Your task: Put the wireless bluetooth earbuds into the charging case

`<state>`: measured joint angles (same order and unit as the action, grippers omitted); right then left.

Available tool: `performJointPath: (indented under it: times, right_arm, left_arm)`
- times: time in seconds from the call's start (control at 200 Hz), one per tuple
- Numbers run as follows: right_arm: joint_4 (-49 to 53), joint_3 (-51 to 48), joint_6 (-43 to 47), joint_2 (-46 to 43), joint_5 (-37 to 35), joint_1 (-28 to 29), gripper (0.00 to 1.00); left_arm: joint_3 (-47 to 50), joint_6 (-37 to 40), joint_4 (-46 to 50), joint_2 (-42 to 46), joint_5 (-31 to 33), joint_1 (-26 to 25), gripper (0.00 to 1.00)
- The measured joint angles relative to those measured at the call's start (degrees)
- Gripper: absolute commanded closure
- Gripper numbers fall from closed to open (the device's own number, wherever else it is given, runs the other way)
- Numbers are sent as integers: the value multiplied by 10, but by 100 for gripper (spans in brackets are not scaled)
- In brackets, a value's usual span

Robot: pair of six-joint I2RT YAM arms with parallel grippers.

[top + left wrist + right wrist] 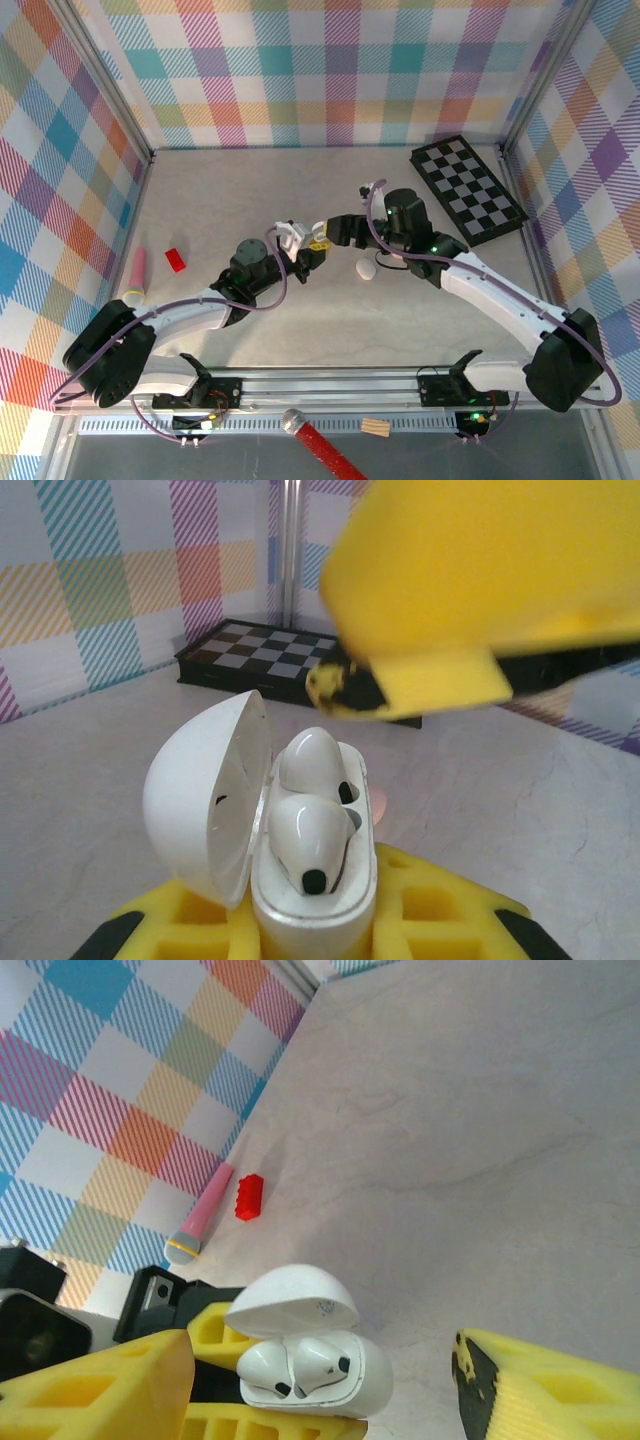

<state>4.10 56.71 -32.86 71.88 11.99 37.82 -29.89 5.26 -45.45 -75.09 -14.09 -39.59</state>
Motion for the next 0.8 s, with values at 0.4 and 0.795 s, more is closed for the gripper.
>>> performJointPath:
  times: [0.4, 0.795]
  right_arm:
    - [208, 197, 7, 134, -57, -4, 27]
    - [274, 232, 33, 181, -42, -5, 27]
  left_arm:
    - [6, 81, -10, -13, 6, 0, 100]
    - [6, 66, -8, -24, 7, 4, 100]
